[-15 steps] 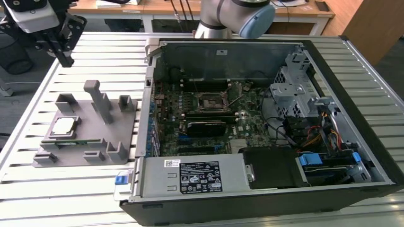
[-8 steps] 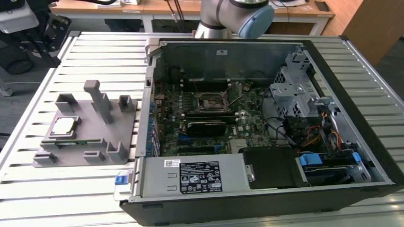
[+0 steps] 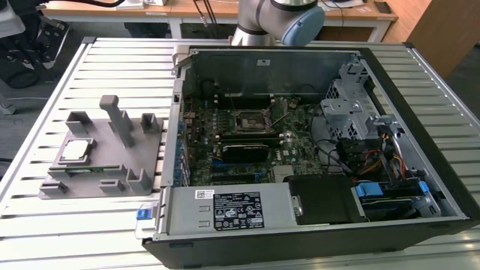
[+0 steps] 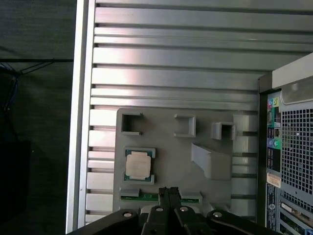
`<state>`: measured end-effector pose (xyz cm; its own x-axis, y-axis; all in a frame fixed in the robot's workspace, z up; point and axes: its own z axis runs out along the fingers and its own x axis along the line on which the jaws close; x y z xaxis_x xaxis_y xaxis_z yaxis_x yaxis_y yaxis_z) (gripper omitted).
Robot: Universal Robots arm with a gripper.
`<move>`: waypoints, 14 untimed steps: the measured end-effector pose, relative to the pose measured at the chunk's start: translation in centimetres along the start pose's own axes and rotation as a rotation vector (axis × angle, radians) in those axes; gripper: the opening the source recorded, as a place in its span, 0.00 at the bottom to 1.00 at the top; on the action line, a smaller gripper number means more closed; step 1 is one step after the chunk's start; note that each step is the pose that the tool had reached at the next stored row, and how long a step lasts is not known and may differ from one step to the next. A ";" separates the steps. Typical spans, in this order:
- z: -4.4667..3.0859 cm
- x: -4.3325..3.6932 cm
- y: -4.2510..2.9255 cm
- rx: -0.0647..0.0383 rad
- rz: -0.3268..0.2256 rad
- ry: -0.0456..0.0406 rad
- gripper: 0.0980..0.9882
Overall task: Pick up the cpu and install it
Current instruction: 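Reach for the cpu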
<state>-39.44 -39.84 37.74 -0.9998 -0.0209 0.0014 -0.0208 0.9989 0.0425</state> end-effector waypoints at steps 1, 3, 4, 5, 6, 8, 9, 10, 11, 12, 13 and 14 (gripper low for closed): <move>0.03 0.35 0.01 0.000 0.000 0.0001 0.01; 0.11 0.98 0.02 0.000 0.000 0.0001 0.01; 0.14 1.29 0.02 0.000 0.000 0.0001 0.01; 0.15 1.62 0.03 0.000 0.000 0.0000 0.01; 0.17 1.89 0.04 0.000 0.000 0.0000 0.01; 0.18 2.32 0.04 0.000 0.000 0.0003 0.01; 0.20 2.51 0.05 0.000 0.000 0.0001 0.01; 0.22 2.69 0.05 0.000 0.000 0.0001 0.01; 0.24 2.87 0.05 0.000 0.000 0.0002 0.01; 0.27 3.01 0.05 0.000 0.000 0.0001 0.01; 0.30 3.13 0.06 0.000 0.000 0.0000 0.01; 0.32 3.24 0.06 0.000 0.000 0.0000 0.01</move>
<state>-42.68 -39.84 37.43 -0.9998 -0.0207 0.0014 -0.0207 0.9989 0.0425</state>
